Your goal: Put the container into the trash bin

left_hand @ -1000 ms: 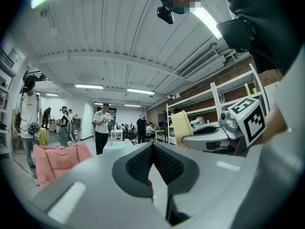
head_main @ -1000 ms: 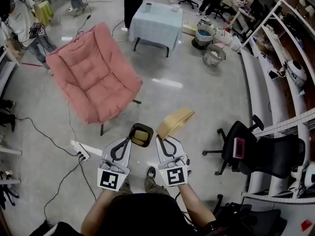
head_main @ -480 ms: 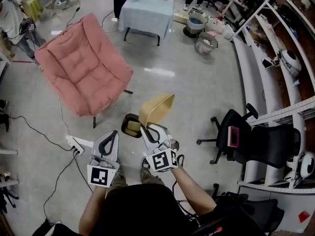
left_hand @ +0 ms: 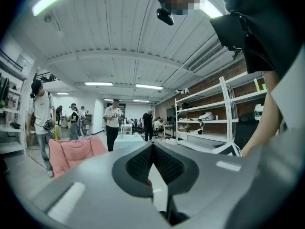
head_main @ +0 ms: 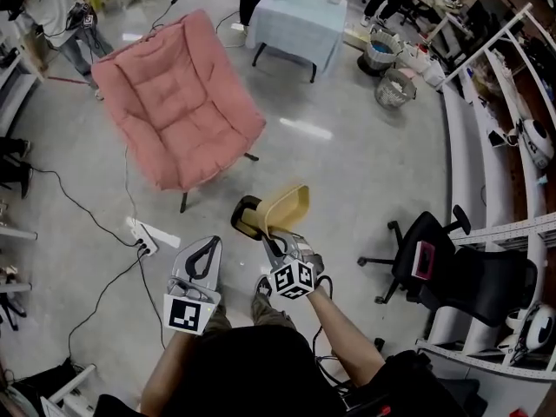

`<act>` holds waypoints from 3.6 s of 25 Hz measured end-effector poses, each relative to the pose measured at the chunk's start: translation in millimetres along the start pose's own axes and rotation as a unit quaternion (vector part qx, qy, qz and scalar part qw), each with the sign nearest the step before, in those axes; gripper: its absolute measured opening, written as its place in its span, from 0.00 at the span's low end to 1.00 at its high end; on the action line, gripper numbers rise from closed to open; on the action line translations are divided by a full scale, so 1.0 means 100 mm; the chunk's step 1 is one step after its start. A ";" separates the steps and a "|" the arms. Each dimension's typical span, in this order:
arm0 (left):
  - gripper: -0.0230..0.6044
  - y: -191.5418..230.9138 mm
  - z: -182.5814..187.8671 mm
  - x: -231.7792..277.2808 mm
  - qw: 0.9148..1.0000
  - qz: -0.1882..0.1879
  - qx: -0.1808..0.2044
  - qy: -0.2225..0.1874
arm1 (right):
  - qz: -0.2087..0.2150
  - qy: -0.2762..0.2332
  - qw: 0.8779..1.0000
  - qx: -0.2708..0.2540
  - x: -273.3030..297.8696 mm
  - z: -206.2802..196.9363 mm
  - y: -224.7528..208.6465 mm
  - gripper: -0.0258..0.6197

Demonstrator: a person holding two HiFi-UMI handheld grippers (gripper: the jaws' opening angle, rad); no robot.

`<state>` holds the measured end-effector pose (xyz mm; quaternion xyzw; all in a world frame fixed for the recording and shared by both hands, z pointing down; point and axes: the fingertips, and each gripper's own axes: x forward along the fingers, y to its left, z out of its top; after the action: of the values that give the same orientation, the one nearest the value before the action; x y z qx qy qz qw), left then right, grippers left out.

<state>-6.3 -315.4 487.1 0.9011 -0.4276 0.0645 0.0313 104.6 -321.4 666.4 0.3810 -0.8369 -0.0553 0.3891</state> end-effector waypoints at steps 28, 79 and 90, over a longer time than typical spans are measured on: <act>0.03 -0.20 -0.17 -0.18 1.000 0.001 -0.001 0.030 | 0.107 0.143 0.982 -0.057 0.97 -0.89 0.37 0.08; 0.03 -0.07 -0.23 -0.16 0.999 0.034 -0.002 0.041 | 0.130 0.147 0.979 -0.045 1.20 -0.93 0.23 0.10; 0.03 -0.06 -0.24 -0.18 0.998 0.041 -0.006 0.045 | 0.133 0.153 0.978 -0.049 1.17 -1.00 0.22 0.10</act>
<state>-15.4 -295.1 508.2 0.8789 -0.4626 0.1033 0.0531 112.9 -365.1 815.7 0.2507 -0.8070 0.0147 0.5345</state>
